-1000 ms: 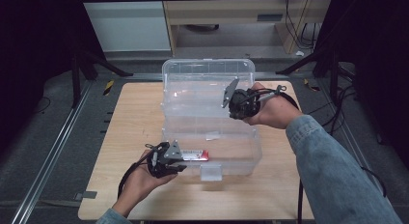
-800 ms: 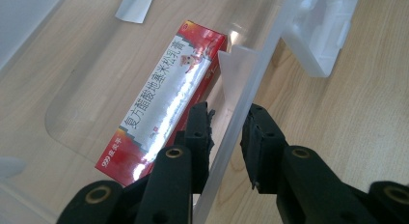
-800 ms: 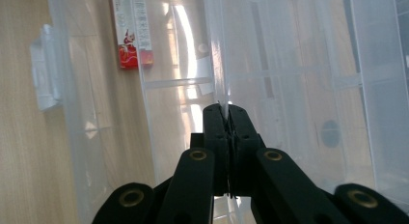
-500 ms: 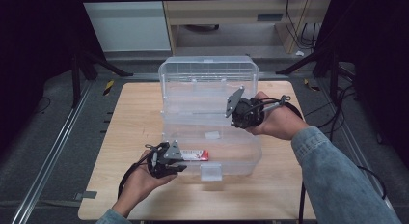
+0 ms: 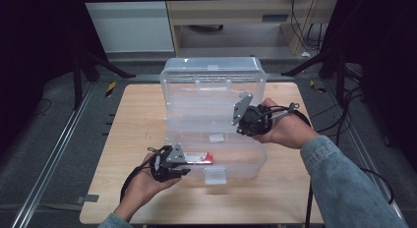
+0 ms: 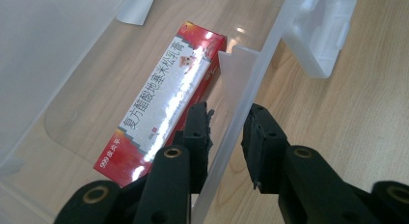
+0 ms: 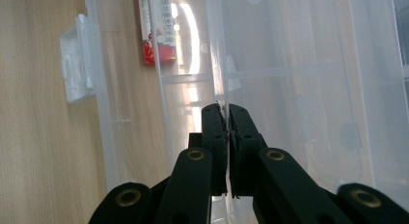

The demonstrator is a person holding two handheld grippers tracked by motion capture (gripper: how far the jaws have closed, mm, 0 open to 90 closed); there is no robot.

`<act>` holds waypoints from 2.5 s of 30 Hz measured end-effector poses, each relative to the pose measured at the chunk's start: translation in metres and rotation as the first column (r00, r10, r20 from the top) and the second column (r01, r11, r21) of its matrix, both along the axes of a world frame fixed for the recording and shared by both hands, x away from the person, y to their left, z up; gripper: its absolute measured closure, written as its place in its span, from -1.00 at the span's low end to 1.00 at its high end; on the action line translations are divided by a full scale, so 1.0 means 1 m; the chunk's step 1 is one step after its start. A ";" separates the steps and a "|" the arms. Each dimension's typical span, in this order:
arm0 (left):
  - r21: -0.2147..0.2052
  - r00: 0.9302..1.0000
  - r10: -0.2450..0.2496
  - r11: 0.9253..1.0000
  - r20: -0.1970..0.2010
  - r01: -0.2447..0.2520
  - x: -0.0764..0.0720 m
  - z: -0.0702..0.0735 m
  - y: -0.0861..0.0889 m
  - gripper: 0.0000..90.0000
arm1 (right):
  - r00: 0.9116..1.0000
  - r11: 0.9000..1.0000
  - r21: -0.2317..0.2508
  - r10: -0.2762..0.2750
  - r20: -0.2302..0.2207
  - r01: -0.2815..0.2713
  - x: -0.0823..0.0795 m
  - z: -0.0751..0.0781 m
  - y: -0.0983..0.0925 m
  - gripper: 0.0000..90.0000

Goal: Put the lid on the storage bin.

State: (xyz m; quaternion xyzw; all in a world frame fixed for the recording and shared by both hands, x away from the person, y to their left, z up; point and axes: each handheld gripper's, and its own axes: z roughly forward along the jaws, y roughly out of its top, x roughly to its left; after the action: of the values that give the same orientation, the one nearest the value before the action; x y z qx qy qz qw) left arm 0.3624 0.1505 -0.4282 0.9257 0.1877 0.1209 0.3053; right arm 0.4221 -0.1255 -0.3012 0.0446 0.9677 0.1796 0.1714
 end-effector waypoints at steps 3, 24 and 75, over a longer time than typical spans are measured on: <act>-0.001 1.000 0.002 1.000 -0.002 -0.002 0.000 0.000 0.000 0.59 | 1.000 1.000 -0.003 -0.002 -0.005 0.002 -0.001 0.000 0.000 0.95; -0.178 0.999 0.052 0.983 -0.012 -0.053 -0.015 0.019 0.013 0.27 | 1.000 1.000 0.016 -0.002 -0.006 0.002 -0.006 -0.005 -0.003 0.92; -0.452 0.926 0.377 0.826 -0.005 -0.338 0.063 0.122 0.067 0.74 | 1.000 0.997 0.079 -0.006 -0.003 0.007 -0.022 -0.019 -0.012 0.89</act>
State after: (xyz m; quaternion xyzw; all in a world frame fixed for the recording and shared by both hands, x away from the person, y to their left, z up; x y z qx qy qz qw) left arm 0.4258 0.2179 -0.3064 0.7735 0.3674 0.1689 0.4880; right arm 0.4001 -0.1371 -0.3202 0.0548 0.9598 0.2174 0.1687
